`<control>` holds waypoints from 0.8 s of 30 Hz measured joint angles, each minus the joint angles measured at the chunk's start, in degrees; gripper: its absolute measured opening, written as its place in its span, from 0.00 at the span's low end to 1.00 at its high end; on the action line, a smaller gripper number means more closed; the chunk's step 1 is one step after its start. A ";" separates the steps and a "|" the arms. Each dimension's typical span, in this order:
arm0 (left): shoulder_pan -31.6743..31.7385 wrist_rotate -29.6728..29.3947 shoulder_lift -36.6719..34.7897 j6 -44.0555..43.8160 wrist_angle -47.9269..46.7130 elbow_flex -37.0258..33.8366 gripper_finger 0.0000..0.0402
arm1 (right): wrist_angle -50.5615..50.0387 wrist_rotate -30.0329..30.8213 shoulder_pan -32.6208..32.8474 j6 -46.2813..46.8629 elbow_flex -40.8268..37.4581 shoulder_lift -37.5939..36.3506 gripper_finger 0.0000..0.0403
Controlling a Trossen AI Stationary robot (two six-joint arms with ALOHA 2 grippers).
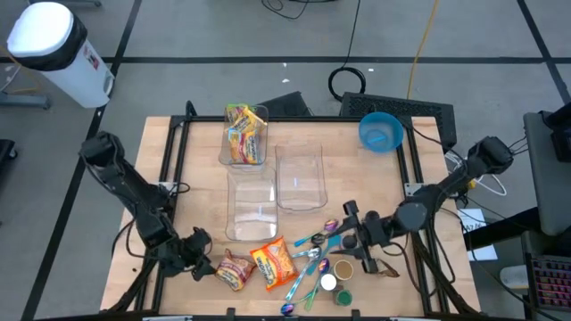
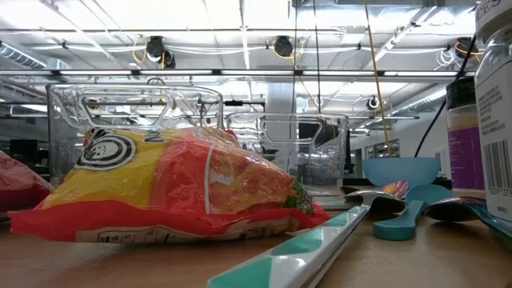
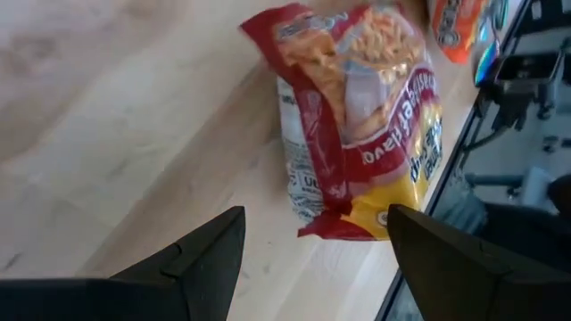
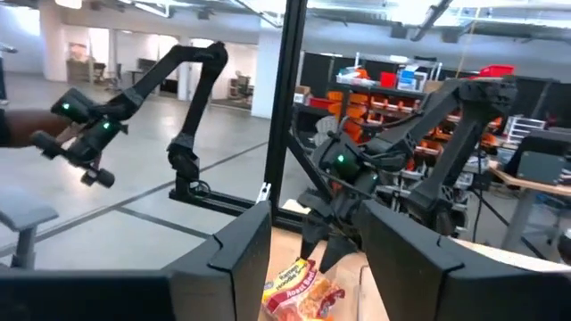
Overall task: Pick & Place Food Item
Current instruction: Put the red noodle pack into the top transparent bin
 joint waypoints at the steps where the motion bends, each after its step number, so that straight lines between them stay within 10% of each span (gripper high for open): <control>1: 0.00 0.14 0.65 0.81 1.05 0.00 0.70 | 0.77 0.01 0.35 0.01 0.00 0.36 0.40; 10: 0.00 -1.44 2.56 5.85 4.05 0.00 0.66 | 4.64 2.05 1.46 0.10 0.00 3.16 0.40; 24: -0.21 1.74 2.51 6.98 4.00 0.00 0.04 | 5.03 7.14 1.07 -0.78 0.00 3.47 0.40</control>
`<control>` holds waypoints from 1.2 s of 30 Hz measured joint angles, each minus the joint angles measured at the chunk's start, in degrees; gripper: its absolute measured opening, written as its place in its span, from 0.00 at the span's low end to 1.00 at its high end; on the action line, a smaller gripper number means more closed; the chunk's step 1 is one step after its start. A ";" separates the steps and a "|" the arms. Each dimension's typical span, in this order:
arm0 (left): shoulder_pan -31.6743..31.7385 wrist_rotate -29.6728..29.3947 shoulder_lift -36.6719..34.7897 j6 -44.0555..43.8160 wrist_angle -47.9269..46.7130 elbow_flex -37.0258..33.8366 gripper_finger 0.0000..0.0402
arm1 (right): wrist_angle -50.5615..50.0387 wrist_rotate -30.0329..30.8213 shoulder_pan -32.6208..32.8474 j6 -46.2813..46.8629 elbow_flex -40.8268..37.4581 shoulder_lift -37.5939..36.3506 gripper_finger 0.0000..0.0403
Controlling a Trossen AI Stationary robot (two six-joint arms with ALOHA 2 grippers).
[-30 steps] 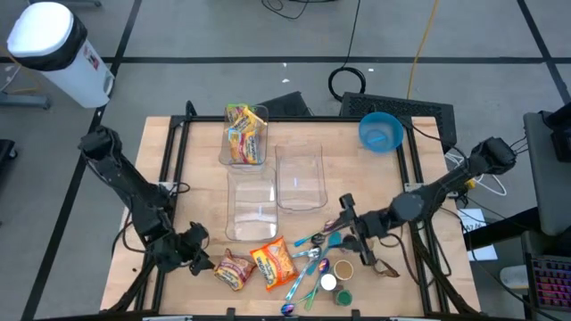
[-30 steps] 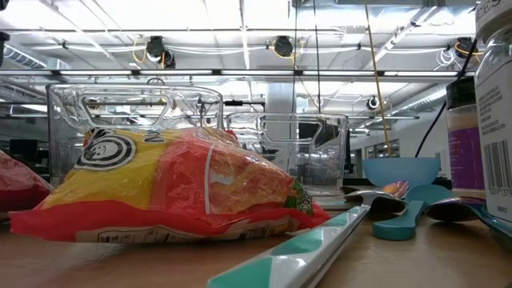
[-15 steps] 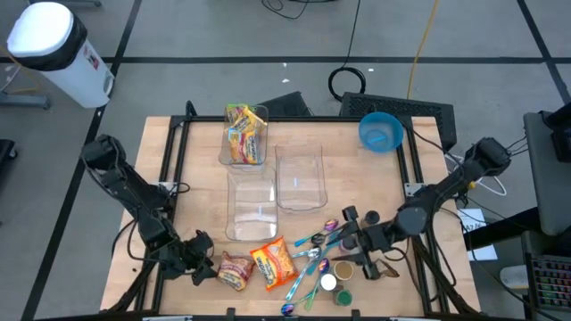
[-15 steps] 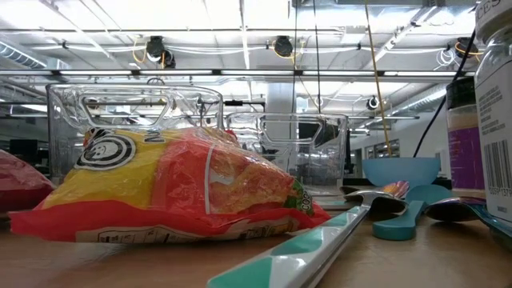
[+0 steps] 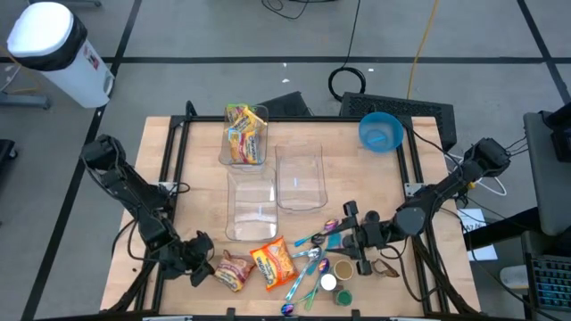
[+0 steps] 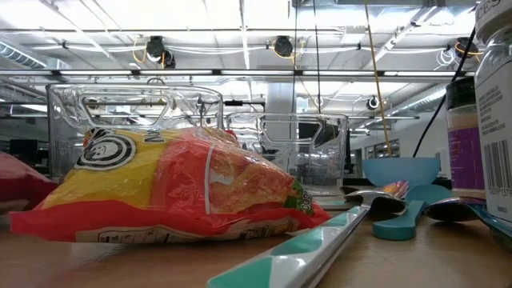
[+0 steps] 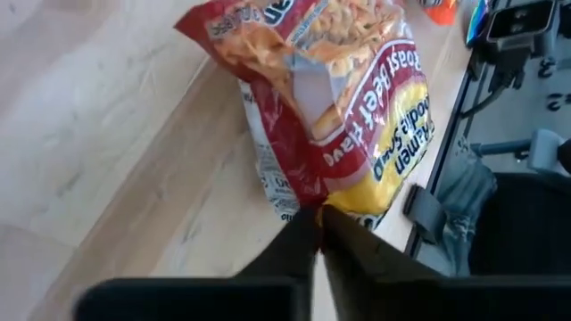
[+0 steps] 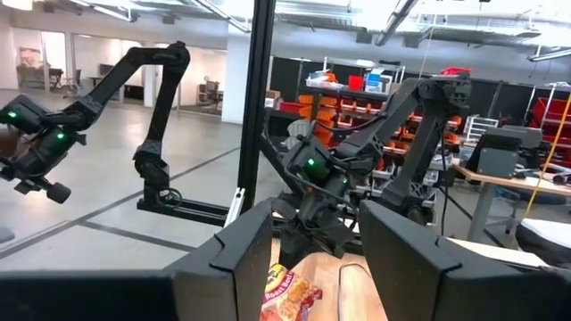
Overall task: Pick & Place Food Item
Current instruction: Put the red noodle pack into the top transparent bin
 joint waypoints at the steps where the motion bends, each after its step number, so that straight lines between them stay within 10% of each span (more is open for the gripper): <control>1: -0.28 0.03 0.00 0.15 -0.10 0.14 0.02 | 0.02 0.00 0.00 0.00 0.00 0.00 0.40; 22: -4.38 -20.48 -13.46 35.61 -18.39 22.50 0.01 | 0.09 0.00 -0.02 -0.02 0.00 -0.02 0.40; 36: 12.16 -28.24 -17.30 72.85 -28.49 39.51 0.00 | 0.71 0.07 -0.02 -1.83 0.00 -0.02 0.40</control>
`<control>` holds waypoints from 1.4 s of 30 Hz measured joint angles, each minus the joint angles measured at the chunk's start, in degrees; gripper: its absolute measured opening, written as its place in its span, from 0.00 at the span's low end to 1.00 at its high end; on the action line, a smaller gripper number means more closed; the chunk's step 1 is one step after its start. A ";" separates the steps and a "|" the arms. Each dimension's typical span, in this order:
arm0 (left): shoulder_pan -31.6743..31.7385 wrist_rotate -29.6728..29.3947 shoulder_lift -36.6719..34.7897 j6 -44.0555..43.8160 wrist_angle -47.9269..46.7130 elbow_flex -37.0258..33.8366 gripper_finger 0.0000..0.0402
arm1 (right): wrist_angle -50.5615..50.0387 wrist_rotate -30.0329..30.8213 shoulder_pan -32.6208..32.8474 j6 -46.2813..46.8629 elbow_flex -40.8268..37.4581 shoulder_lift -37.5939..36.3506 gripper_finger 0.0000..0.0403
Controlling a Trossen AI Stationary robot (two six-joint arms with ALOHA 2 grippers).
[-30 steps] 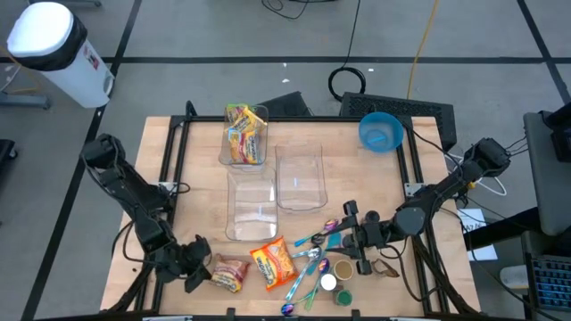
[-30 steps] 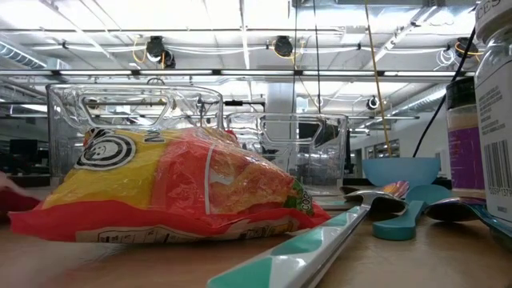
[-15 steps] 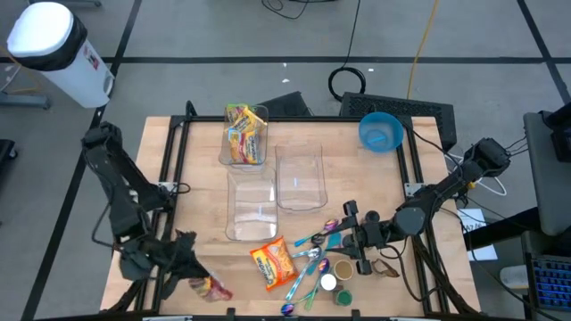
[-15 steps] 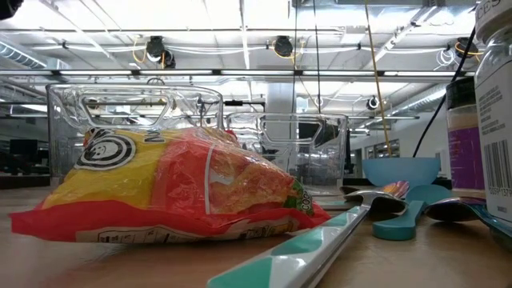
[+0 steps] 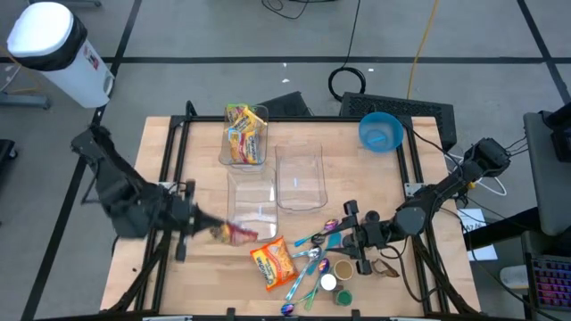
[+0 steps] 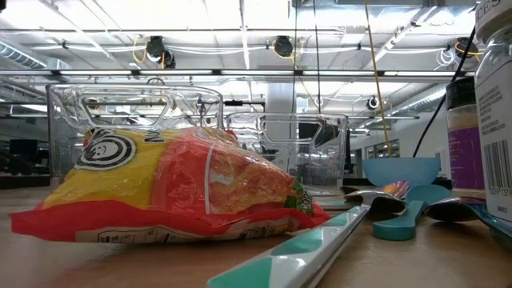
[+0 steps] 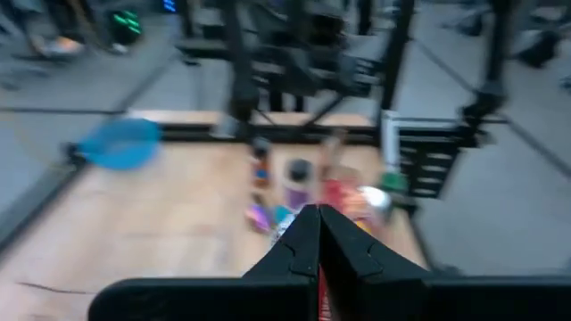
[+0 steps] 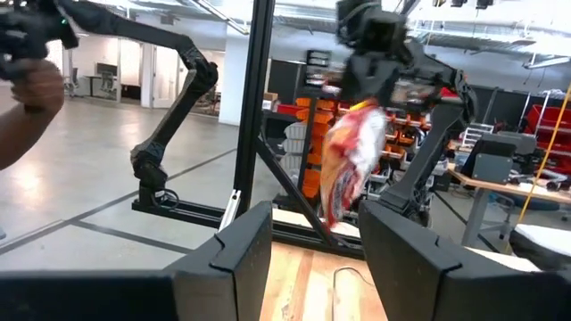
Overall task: Pick & Place Food Item
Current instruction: Put the red noodle pack into the top transparent bin
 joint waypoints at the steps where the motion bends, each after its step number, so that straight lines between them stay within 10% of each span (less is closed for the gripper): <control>1: 1.84 0.04 -0.88 1.25 -0.76 0.23 0.00 | 0.16 0.00 0.00 -0.54 0.00 0.00 0.40; 16: 44.64 21.95 -11.62 14.25 -0.54 -9.75 0.00 | 0.13 0.12 -2.31 -4.02 0.00 0.00 0.40; 29: 92.91 68.18 -7.18 22.08 21.93 -24.42 0.00 | -6.43 0.15 -9.72 -0.25 0.00 -0.02 0.40; 42: 98.40 83.09 1.83 14.93 34.48 -34.29 0.00 | -6.87 0.11 -11.69 -0.98 0.02 -0.71 0.40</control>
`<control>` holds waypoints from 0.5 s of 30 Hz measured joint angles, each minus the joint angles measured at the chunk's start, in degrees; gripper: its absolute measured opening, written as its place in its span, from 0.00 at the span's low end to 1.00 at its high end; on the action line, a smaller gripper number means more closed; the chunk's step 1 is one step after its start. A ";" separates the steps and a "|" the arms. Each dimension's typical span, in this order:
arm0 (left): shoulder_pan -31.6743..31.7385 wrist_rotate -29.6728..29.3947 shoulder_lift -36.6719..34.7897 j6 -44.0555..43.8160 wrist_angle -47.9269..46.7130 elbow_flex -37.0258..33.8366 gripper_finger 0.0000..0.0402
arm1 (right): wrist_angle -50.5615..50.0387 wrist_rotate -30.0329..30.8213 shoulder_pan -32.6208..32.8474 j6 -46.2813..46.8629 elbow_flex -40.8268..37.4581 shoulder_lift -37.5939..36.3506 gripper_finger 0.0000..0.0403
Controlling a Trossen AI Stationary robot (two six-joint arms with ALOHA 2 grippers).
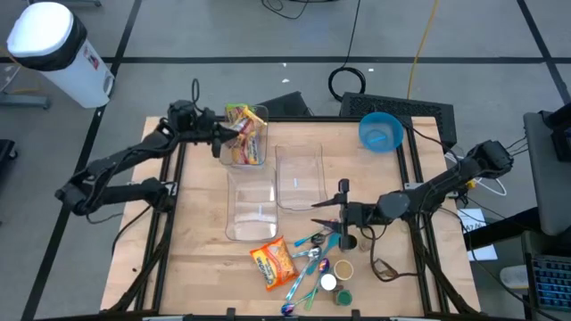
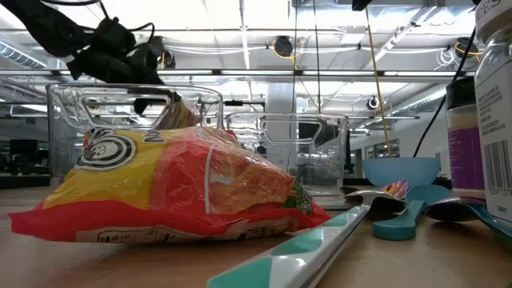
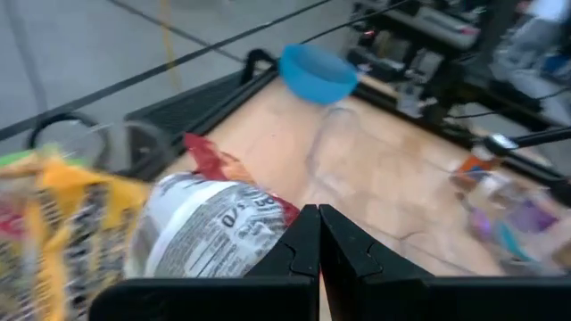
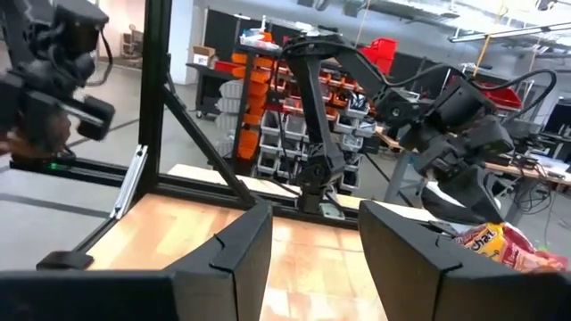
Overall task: Pick & Place Food Item
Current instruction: Put the red noodle pack into the top transparent bin
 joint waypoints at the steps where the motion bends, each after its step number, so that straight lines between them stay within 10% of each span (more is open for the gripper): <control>1: -0.68 0.79 -0.19 -0.31 0.72 -0.02 0.00 | 0.20 0.00 0.01 -0.11 0.00 -0.06 0.40; 15: -4.23 -3.57 -5.52 -2.59 -1.86 -0.08 0.00 | 0.97 0.00 0.01 -5.51 0.00 -0.99 0.40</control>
